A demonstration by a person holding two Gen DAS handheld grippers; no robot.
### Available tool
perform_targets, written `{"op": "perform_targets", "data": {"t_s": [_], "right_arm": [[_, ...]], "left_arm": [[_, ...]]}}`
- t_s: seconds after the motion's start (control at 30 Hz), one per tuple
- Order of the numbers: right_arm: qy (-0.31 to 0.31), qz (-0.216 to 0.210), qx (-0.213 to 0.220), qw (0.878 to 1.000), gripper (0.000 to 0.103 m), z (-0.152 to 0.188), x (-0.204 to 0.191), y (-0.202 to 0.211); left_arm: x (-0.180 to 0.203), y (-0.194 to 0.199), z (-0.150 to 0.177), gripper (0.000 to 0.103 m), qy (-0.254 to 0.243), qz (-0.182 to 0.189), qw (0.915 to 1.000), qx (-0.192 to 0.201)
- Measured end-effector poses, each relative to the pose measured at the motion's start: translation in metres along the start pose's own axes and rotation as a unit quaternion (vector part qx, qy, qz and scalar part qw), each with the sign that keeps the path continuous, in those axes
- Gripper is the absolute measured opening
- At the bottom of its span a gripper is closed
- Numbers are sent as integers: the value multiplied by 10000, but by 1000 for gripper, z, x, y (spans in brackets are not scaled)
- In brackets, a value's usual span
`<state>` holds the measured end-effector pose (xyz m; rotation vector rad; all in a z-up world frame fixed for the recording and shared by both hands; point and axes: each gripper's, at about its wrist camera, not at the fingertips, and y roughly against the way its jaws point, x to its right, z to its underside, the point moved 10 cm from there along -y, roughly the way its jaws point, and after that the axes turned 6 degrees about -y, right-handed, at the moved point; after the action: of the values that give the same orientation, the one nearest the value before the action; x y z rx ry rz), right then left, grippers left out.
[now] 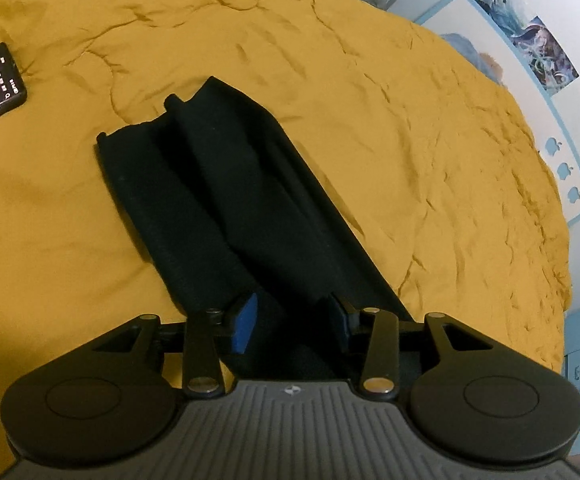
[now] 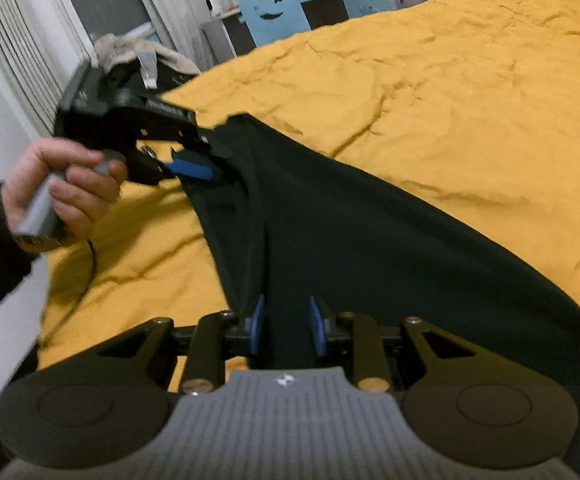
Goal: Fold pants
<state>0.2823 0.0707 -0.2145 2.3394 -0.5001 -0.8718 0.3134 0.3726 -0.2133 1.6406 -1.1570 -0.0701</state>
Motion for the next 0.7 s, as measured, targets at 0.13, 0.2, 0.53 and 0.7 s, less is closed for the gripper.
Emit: {"op": "perform_targets", "data": {"t_s": [0.13, 0.2, 0.53, 0.7], "right_arm": [[717, -26, -378, 9967, 22, 22, -26, -14], [1149, -49, -499, 9921, 25, 35, -41, -19], [1224, 75, -386, 9917, 32, 44, -44, -12], [1174, 98, -370, 9923, 32, 47, -43, -13]], "left_arm": [[-7, 1, -1, 49, 164, 72, 9998, 54], [-11, 5, -3, 49, 287, 101, 9995, 129], [-51, -8, -41, 25, 1454, 367, 9869, 596], [-50, 16, -57, 1, 1235, 305, 9848, 1179]]}}
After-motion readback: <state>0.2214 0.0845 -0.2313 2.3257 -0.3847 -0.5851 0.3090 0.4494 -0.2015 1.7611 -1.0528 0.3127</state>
